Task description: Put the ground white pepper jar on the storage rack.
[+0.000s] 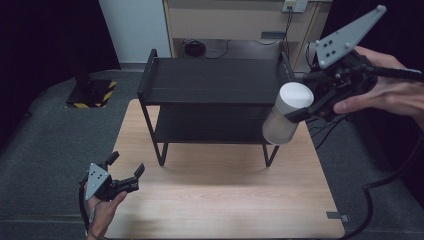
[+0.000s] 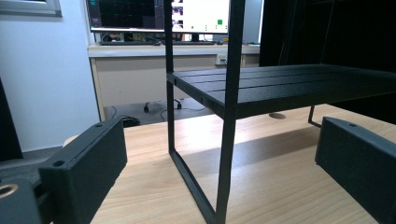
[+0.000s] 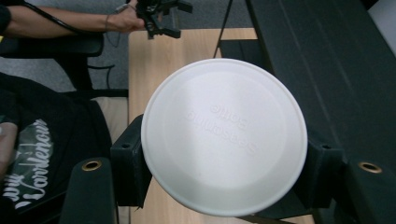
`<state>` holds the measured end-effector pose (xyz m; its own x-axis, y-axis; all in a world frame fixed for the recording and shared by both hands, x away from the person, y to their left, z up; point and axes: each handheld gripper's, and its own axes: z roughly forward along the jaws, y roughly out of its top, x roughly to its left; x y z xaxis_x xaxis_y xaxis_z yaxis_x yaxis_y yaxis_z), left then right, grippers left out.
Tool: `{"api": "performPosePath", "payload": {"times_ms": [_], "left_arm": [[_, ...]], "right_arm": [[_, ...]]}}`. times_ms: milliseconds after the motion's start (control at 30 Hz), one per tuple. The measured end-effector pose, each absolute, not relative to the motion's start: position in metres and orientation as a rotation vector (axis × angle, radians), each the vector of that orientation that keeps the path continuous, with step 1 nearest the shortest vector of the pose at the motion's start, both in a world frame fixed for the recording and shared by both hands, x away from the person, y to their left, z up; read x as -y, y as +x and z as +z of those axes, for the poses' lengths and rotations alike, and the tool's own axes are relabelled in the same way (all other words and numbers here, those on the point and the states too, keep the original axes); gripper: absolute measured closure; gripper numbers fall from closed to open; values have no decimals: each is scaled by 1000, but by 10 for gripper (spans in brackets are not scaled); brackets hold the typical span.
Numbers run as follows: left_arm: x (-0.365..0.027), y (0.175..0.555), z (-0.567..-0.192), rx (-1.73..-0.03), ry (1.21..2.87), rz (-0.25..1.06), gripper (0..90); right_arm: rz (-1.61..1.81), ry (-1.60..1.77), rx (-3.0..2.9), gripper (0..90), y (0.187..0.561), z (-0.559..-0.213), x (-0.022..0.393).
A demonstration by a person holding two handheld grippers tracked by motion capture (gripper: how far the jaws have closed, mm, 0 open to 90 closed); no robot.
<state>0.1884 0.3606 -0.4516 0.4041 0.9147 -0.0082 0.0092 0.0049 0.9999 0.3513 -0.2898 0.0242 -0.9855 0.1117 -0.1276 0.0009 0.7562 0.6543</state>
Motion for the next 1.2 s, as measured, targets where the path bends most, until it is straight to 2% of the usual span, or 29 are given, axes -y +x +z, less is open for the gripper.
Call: {"api": "performPosePath", "payload": {"times_ms": [600,967,1200], "left_arm": [[-361,189,-451,-903,1384,881,0],[-362,189,-452,-902,1387,877,0],[-363,189,-453,-907,1381,876,0]], "right_arm": [[992,234,-2751,337,396,59,238],[1007,441,-2685,337,433,57,231],[1039,592,-2613,337,458,44,228]]}}
